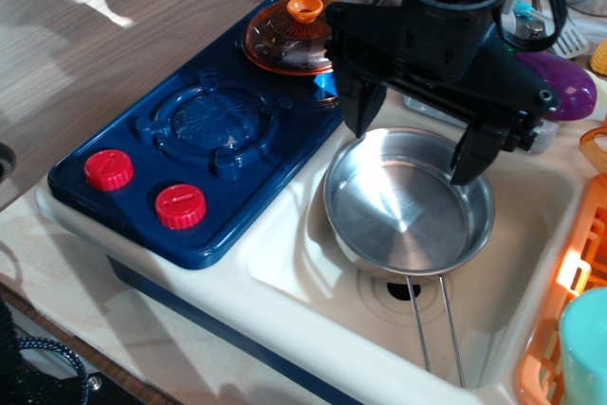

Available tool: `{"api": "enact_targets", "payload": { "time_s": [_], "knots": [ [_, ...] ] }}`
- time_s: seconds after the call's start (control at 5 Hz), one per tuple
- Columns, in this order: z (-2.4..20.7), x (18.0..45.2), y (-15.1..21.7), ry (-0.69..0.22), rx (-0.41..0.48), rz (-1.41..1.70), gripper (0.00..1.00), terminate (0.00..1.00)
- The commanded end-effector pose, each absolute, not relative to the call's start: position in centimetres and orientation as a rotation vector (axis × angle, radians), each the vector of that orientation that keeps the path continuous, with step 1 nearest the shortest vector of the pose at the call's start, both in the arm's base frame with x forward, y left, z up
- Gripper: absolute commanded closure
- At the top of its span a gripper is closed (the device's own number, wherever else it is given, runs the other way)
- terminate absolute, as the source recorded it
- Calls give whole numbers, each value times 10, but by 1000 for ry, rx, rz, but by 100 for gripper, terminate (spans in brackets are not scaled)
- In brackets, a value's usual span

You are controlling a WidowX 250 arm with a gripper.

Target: Put pan on stove from sink

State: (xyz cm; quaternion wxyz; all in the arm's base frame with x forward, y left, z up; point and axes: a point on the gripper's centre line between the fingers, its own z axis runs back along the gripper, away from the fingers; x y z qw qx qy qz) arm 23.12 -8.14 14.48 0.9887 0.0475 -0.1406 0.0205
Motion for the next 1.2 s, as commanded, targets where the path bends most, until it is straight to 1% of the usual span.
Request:
{"api": "enact_targets", "payload": {
  "time_s": [0.0,0.2,0.4,1.0],
  "knots": [
    [145,231,-81,-282,95,41,0,0],
    [148,249,-89,-266,33,41,0,0],
    [140,253,-99,-297,10,59,0,0],
    [108,251,-128,-333,-47,138,0,0]
  ]
}}
